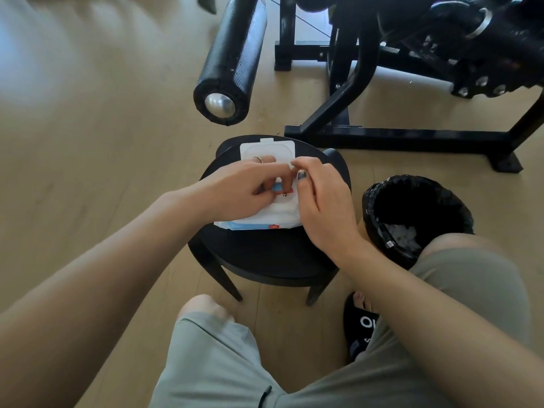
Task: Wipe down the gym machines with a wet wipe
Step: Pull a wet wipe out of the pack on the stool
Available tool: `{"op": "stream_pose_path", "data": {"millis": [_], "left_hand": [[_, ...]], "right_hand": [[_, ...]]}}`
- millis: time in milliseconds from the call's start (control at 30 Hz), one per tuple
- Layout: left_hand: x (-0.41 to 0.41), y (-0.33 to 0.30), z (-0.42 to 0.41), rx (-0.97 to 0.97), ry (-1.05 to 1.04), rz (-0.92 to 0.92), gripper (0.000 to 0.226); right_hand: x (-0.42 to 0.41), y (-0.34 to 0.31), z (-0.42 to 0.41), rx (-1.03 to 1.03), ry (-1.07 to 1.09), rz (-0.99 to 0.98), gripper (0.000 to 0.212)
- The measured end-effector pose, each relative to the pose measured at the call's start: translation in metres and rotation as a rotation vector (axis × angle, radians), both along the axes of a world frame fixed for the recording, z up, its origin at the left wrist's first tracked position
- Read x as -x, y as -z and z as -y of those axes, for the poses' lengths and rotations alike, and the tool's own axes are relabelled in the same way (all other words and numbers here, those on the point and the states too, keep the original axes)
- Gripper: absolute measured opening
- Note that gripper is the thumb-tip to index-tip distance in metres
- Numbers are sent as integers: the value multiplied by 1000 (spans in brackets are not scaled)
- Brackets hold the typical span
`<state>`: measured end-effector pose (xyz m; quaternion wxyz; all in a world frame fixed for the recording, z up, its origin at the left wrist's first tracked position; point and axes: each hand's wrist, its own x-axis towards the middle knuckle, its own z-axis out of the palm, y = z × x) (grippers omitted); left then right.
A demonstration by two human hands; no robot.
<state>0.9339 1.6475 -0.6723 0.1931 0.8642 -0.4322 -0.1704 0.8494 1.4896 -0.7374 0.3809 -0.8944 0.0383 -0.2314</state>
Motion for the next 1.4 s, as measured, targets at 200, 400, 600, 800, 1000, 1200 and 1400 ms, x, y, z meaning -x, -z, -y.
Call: {"op": "stream_pose_path", "data": {"millis": [200, 400, 600, 800, 1000, 1200, 1400], "left_hand": [[-2, 12, -11, 103, -9, 19, 24], [1, 9, -6, 52, 33, 79, 16], [0, 6, -4, 17, 9, 61, 7], [4, 0, 15, -79, -134, 87, 29], [13, 3, 22, -143, -278, 166, 30], [17, -4, 35, -197, -354, 35, 37], [22, -4, 34, -105, -444, -29, 41]], "right_hand": [[0, 1, -1, 1, -3, -10, 37], [2, -1, -1, 2, 4, -19, 32], [1, -1, -1, 17, 7, -18, 32], [2, -1, -2, 21, 6, -11, 32], [1, 2, -2, 16, -10, 10, 37], [0, 1, -2, 19, -7, 17, 42], [1, 3, -3, 81, 11, 28, 39]]}}
